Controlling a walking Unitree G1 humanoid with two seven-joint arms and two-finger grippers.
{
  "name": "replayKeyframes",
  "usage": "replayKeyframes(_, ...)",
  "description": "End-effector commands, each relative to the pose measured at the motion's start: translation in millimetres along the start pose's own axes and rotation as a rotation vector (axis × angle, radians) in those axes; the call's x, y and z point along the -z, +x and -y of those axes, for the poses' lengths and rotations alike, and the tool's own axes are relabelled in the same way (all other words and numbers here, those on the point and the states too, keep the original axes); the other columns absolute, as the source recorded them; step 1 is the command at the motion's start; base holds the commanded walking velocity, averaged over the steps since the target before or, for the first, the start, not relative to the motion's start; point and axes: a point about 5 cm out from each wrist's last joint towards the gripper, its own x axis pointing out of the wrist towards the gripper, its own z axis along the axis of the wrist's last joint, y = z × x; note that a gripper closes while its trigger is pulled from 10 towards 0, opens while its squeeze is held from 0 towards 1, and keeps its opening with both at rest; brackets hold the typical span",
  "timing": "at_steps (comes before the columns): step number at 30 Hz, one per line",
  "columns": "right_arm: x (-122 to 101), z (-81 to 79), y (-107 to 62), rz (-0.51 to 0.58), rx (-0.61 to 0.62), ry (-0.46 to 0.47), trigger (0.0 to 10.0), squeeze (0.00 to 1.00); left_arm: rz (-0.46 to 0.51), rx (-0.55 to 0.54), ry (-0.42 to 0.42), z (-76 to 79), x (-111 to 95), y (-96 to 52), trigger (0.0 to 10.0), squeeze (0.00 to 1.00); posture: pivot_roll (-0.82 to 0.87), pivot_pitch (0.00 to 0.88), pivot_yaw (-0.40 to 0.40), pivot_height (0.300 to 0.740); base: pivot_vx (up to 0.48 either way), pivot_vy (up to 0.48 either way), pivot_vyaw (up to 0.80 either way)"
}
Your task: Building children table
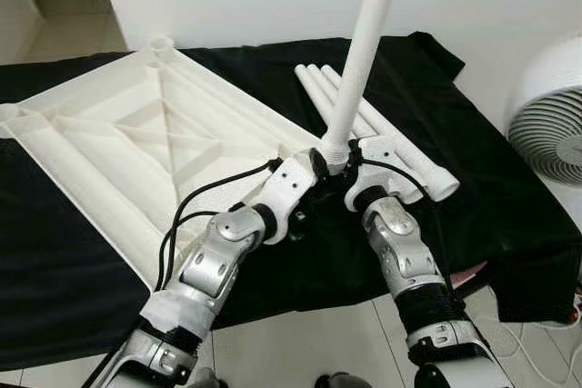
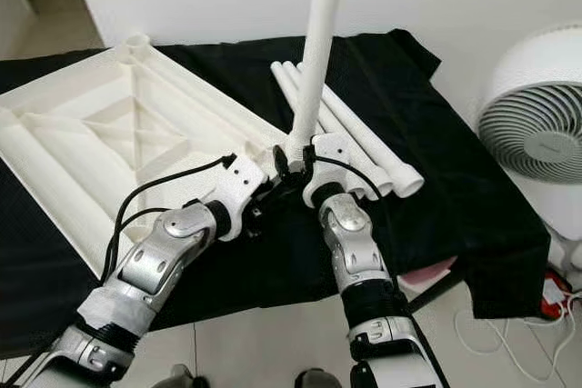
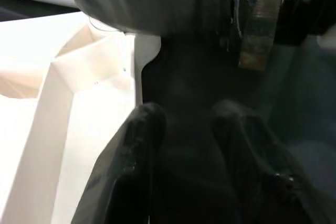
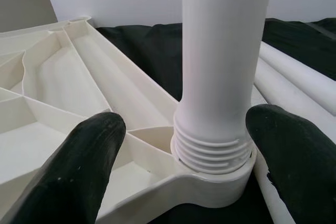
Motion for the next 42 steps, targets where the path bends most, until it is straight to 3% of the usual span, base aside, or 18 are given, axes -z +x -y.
replayKeyframes(1, -0.4, 0.1, -2.6, -0.002, -0.005, 0.009, 10.0, 0.0, -0.09, -0.215, 0.01, -11.5, 12.9, 1.3, 10.0, 0.0, -0.1, 0.063, 0.029, 0.74, 0.0, 0.0, 0.0)
replayKeyframes(10, -3.6, -0.9, -5.5, 0.002, -0.001, 0.017, 10.0, 0.0, -0.17, -0.231, 0.033, -16.7, 21.1, 2.4, 10.0, 0.0, -0.11, 0.053, 0.043, 0.74, 0.0, 0.0, 0.0)
replayKeyframes(11, -4.0, -1.4, -6.1, 0.001, -0.002, 0.018, 10.0, 0.0, -0.174, -0.224, 0.044, -16.4, 21.6, 2.2, 4.4, 0.0, -0.11, 0.049, 0.046, 0.74, 0.0, 0.0, 0.0)
replayKeyframes(15, -4.6, -2.0, -7.2, -0.001, -0.004, 0.018, 10.0, 0.0, -0.179, -0.216, 0.056, -16.1, 22.0, 2.5, 4.4, 0.0, -0.11, 0.049, 0.046, 0.74, 0.0, 0.0, 0.0)
replayKeyframes(16, -5.0, -2.6, -7.5, -0.002, -0.012, 0.017, 10.0, 0.0, -0.178, -0.194, 0.065, -14.2, 22.4, 0.8, 0.0, 0.0, -0.11, 0.051, 0.048, 0.74, 0.0, 0.0, 0.0)
replayKeyframes(24, -6.6, -5.8, -9.3, -0.006, -0.047, 0.014, 10.0, 0.0, -0.188, -0.133, 0.112, -11.9, 24.9, -7.0, 0.0, 0.0, -0.1, 0.057, 0.047, 0.74, 0.0, 0.0, 0.0)
replayKeyframes(28, -9.3, -8.4, -12.3, 0.002, -0.068, 0.002, 10.0, 0.0, -0.22, -0.087, 0.153, -16.1, 34.2, -24.6, 0.0, 0.0, -0.1, 0.066, 0.046, 0.74, 0.0, 0.0, 0.0)
replayKeyframes(35, -10.0, -9.5, -18.2, 0.009, -0.049, -0.001, 10.0, 0.0, -0.225, -0.08, 0.16, -18.2, 35.6, -30.7, 0.0, 0.0, -0.09, 0.075, 0.046, 0.74, 0.0, 0.0, 0.0)
replayKeyframes(42, -5.6, -17.1, -46.7, 0.015, -0.009, 0.007, 10.0, 0.0, -0.215, -0.048, 0.194, -17.5, 32.8, -44.6, 0.0, 0.0, -0.08, 0.103, 0.047, 0.74, 0.0, 0.0, 0.0)
